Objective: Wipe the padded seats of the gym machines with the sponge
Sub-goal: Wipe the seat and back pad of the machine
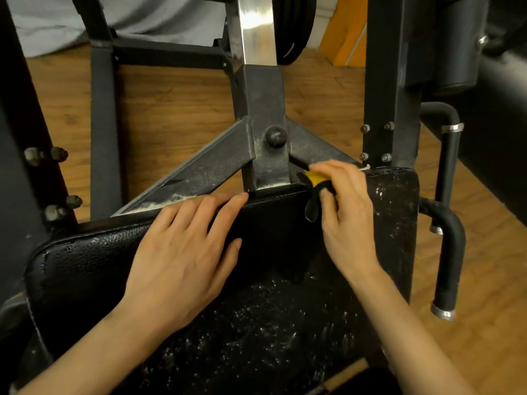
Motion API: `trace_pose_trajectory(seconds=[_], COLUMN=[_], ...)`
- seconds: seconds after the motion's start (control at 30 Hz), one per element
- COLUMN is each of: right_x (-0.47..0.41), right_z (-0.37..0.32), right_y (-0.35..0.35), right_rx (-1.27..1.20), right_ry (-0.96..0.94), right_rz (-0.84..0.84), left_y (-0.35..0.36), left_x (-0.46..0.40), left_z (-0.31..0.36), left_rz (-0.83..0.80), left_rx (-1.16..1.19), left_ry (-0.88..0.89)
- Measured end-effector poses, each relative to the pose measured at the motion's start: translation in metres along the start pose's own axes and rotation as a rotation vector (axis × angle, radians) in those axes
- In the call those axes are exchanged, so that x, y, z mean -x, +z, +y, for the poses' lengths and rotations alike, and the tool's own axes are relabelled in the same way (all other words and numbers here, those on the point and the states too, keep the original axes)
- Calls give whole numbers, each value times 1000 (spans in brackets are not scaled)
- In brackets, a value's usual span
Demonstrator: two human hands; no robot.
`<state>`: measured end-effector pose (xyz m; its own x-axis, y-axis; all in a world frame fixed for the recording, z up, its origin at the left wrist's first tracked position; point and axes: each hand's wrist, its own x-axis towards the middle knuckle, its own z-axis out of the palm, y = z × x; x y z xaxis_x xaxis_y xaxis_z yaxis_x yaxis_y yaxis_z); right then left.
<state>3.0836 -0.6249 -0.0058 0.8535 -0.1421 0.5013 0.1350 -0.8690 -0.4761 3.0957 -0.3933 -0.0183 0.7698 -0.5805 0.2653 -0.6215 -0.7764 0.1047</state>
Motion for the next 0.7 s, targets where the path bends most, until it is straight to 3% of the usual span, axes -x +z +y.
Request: trace_pose_trajectory(seconds=[0.1,0.17,0.27,0.43,0.6,0.7], right_x=[-22,-34,-44,-54,-67,-63], right_z=[17,26,14,-7,26,-1], right_y=[-21,-32,-24,-9,-34,-2], right_rx=[171,275,253,183,303,349], right_ry=[-118,8,139,12,237,93], right_rz=[-223,-214,-259,-507,-437,-487], left_y=[-3,-7,-5,3,6,6], left_x=[-3,-13,-35,-46,-44,-46], left_z=[4,9,23,25,22,21], left_rz=[3,26,53,39,23,28], left_rx=[71,136,198,158,148,144], left_ry=[-11,-8,6,24,68,74])
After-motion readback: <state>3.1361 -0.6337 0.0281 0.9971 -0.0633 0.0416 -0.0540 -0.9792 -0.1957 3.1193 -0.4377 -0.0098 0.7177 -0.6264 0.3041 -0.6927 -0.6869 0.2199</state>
